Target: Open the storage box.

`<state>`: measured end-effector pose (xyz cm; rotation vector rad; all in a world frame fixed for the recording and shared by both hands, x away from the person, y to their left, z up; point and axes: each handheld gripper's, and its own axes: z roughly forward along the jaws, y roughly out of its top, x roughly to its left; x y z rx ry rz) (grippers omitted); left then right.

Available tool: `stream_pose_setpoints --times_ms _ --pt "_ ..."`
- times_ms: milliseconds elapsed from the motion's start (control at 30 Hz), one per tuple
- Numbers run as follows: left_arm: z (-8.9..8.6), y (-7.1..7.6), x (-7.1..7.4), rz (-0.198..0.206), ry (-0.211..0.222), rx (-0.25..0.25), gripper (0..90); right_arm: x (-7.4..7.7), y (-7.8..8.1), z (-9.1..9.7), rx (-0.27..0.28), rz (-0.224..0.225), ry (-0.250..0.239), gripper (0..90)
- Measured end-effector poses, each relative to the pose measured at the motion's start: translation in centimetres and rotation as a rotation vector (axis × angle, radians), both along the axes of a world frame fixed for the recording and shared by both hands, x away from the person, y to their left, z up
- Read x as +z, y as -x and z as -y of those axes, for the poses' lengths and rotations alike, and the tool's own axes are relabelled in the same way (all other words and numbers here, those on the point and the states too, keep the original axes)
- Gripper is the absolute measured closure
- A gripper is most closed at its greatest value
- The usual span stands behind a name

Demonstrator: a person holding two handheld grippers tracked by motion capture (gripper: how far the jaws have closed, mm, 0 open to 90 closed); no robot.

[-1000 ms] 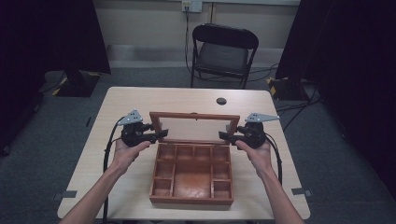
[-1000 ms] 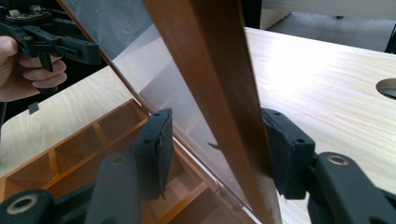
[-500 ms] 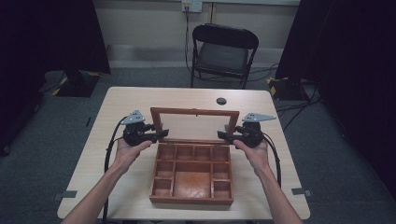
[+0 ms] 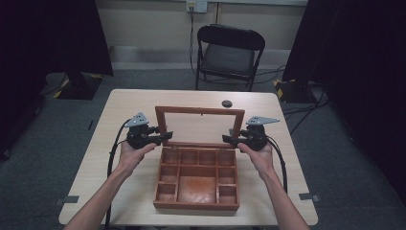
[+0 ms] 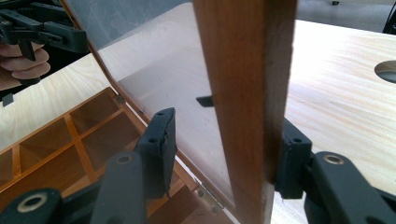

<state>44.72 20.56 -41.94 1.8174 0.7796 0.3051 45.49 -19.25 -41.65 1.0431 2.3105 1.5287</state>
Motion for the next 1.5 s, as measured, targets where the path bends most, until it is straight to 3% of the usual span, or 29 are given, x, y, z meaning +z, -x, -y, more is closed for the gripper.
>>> stream_pose_setpoints --times_ms 167,433,667,867,1167,1500 --pt "0.0 -0.2 -0.2 -0.003 0.004 0.007 57.3 -0.2 -0.2 0.0 -0.007 -0.001 0.002 49.7" --pt "-0.1 -0.7 -1.0 -0.038 -0.046 0.015 59.1 -0.6 -0.7 0.0 -0.029 -0.007 0.010 50.7" --pt "-0.3 -1.0 -2.0 -0.059 -0.023 0.040 62.0 -1.3 -1.2 0.0 -0.050 -0.012 0.017 51.0" --pt "-0.3 -1.4 -2.3 -0.068 -0.026 0.049 62.2 -1.7 -1.7 -0.1 -0.061 -0.012 0.017 51.6" --pt "-0.4 -2.1 -2.7 -0.102 0.006 0.055 63.4 -2.2 -2.2 -0.1 -0.078 -0.012 0.003 49.8" --pt "-0.2 -2.6 -3.1 -0.120 0.000 0.054 59.5 -2.8 -2.7 -0.8 -0.100 -0.017 0.013 41.6"
